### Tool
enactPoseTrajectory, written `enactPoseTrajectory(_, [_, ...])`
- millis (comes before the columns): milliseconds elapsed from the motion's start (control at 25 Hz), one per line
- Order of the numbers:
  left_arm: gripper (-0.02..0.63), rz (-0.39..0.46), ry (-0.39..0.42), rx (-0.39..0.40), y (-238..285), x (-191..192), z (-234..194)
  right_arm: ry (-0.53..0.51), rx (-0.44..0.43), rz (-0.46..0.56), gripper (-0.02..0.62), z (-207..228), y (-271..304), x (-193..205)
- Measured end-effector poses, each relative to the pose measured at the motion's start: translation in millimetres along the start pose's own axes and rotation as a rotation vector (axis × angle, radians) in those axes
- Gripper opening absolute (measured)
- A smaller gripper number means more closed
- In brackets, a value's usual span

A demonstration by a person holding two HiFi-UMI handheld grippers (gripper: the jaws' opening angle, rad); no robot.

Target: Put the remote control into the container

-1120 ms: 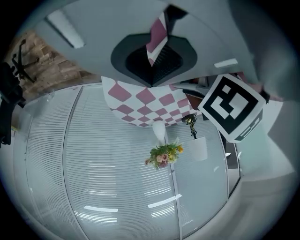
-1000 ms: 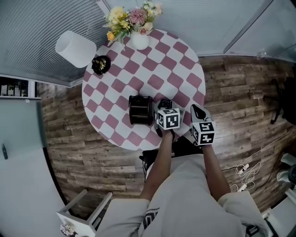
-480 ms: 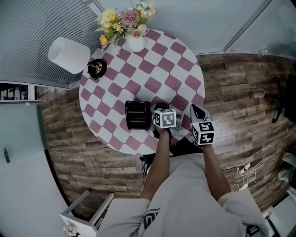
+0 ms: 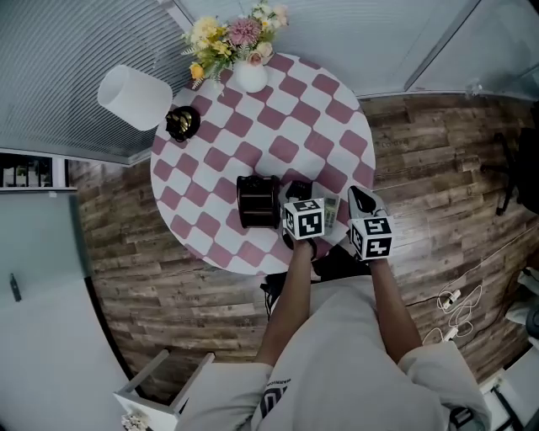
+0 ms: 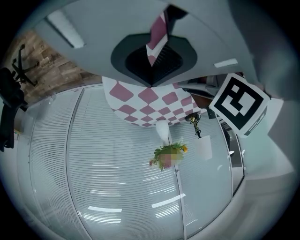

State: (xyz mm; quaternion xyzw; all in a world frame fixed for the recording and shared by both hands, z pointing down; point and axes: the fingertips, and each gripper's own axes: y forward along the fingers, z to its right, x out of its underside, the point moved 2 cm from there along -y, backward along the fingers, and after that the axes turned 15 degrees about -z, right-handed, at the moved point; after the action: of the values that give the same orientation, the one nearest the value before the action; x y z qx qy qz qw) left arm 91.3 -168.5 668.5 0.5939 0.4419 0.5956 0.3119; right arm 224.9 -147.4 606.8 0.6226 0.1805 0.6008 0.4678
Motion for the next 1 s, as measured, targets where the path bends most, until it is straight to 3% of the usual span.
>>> enactPoseTrajectory(360, [0.197,0.264,0.058,0.04,-84,-2,-2,0.0,0.043,0.033,0.002,-62,-35,15])
enactPoseTrajectory(520, [0.152,0.369,0.046,0.056,-119,1,-9,-0.001,0.06,0.04,0.002,-84,-47,26])
enactPoseTrajectory(560, [0.111,0.388,0.047,0.055,-126,3,-11,-0.003,0.062,0.042,0.002,-89,-50,29])
enactPoseTrajectory(760, [0.11,0.417,0.042,0.074,-139,12,-17,-0.019,0.07,0.055,0.002,-105,-61,37])
enactPoseTrajectory(1000, [0.109,0.509,0.048,0.041,-186,-3,-18,-0.022,0.055,0.066,0.002,-107,-69,31])
